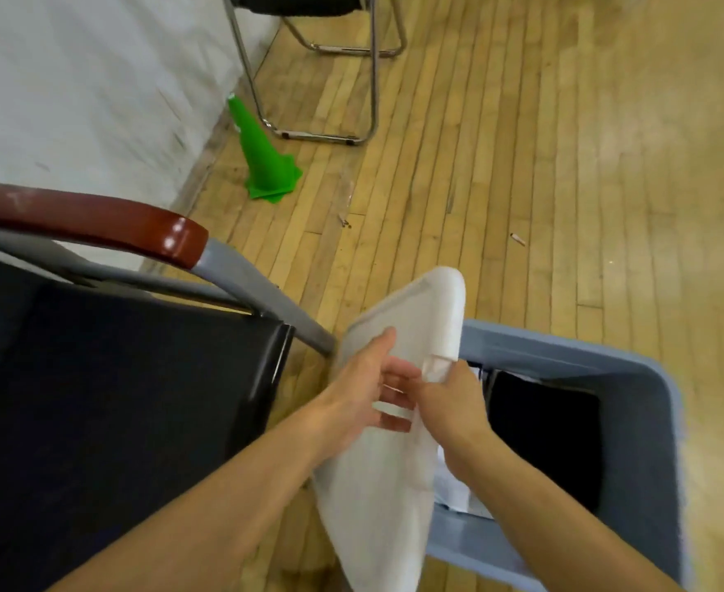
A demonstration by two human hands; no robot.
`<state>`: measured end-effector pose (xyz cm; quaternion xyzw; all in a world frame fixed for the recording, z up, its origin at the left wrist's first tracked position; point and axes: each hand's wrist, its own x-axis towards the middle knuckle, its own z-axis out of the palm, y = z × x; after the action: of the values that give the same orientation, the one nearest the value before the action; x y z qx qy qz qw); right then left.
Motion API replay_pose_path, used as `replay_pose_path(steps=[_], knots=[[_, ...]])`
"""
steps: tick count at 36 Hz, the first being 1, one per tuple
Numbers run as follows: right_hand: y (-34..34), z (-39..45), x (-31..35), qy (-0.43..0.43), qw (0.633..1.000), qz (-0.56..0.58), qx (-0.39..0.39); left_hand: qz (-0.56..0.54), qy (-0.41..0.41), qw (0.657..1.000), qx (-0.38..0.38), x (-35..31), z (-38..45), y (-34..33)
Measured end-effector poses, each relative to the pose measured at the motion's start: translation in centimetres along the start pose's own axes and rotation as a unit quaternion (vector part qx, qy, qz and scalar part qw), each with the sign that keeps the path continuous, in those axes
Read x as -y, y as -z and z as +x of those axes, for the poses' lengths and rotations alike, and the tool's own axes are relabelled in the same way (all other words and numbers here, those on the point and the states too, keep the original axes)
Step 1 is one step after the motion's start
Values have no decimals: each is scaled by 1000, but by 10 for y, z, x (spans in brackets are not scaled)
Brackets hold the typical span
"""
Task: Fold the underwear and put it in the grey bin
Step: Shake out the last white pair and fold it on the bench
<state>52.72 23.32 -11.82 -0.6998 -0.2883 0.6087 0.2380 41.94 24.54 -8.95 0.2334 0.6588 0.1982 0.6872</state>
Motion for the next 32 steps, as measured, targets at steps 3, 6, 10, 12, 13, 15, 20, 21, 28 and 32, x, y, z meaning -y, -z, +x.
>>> replay_pose_path(steps=[3, 6, 10, 12, 13, 15, 20, 21, 28, 32], knots=[[54, 0, -18, -5, 998, -44, -41, 25, 16, 999, 37, 10, 6, -42], [116, 4, -40, -21, 992, -72, -100, 78, 23, 996, 29, 26, 14, -84], [183, 14, -70, -24, 988, -69, -137, 143, 19, 989, 16, 51, 34, -111], [212, 21, -90, -33, 986, -63, -154, 190, 1, 982, -16, 65, 48, -118], [225, 24, -101, -34, 984, -63, -163, 230, -16, 972, -40, 73, 55, -119], [248, 29, -125, -39, 980, -69, -185, 302, -45, 949, -85, 92, 69, -122], [295, 49, -175, -56, 966, -82, -237, 383, -77, 903, -176, 136, 102, -108], [301, 54, -182, -61, 964, -93, -242, 389, -78, 896, -197, 143, 107, -106], [299, 95, -205, -48, 944, -143, -294, 458, -58, 828, -318, 162, 137, -63], [292, 100, -208, -30, 939, -176, -293, 420, -62, 844, -328, 153, 155, -39]])
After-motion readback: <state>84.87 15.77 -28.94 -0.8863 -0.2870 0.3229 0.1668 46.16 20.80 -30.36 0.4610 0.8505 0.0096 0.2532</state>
